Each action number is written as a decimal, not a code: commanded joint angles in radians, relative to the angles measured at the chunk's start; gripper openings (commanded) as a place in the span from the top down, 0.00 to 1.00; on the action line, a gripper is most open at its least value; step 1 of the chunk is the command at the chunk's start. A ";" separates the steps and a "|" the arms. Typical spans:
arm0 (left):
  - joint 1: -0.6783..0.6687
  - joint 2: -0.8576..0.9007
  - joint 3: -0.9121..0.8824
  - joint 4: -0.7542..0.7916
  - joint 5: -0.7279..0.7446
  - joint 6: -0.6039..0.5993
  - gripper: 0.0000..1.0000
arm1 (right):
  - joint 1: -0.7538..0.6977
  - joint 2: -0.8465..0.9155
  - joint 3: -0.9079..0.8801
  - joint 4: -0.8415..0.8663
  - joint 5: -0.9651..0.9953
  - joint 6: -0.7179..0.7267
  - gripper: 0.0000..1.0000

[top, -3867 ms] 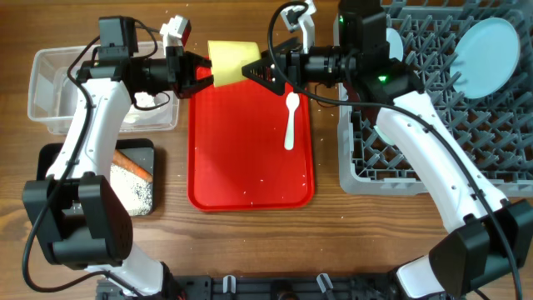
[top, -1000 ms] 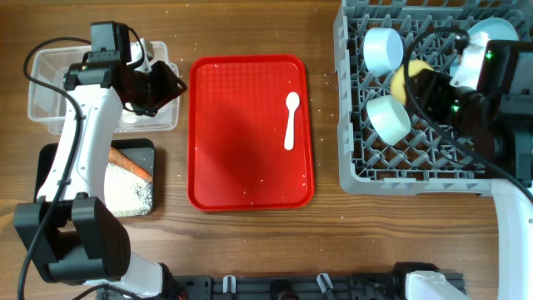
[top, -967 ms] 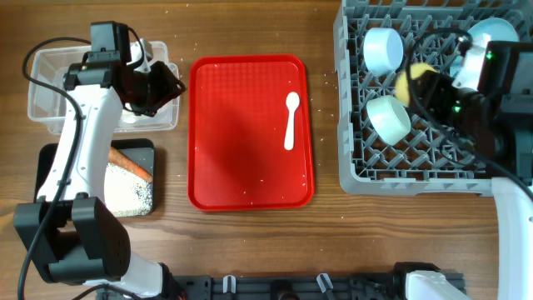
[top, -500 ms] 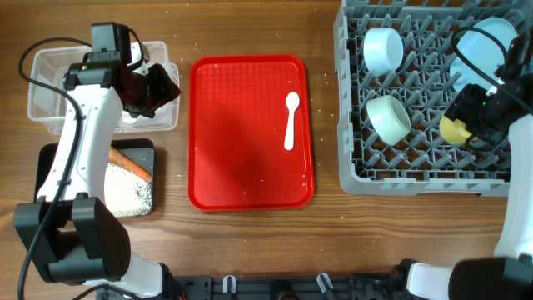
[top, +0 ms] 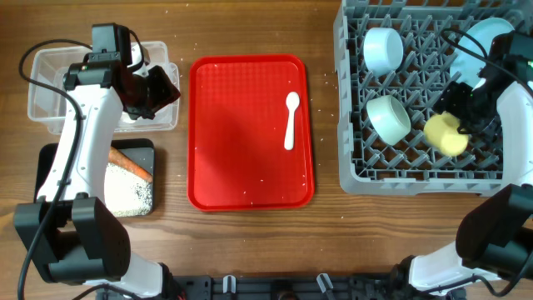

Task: Sort waste into correct bins and load items into the dishwasher rack
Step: 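Lower the yellow cup into the rack and open the right gripper, then reach the right gripper to the white spoon on the red tray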

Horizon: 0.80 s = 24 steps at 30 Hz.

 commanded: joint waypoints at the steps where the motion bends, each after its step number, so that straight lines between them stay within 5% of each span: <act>1: 0.002 -0.022 0.006 -0.002 -0.010 0.012 0.56 | -0.005 0.011 0.005 0.010 -0.026 -0.004 0.10; 10: 0.002 -0.022 0.006 -0.002 -0.010 0.012 0.49 | 0.049 -0.103 0.101 0.027 -0.273 -0.082 0.16; 17: 0.003 -0.022 0.006 -0.002 -0.011 0.012 0.34 | 0.468 -0.114 0.119 0.148 -0.248 0.023 0.18; 24: 0.003 -0.022 0.006 -0.036 -0.077 0.012 0.28 | 0.739 0.115 0.119 0.328 -0.089 0.211 0.26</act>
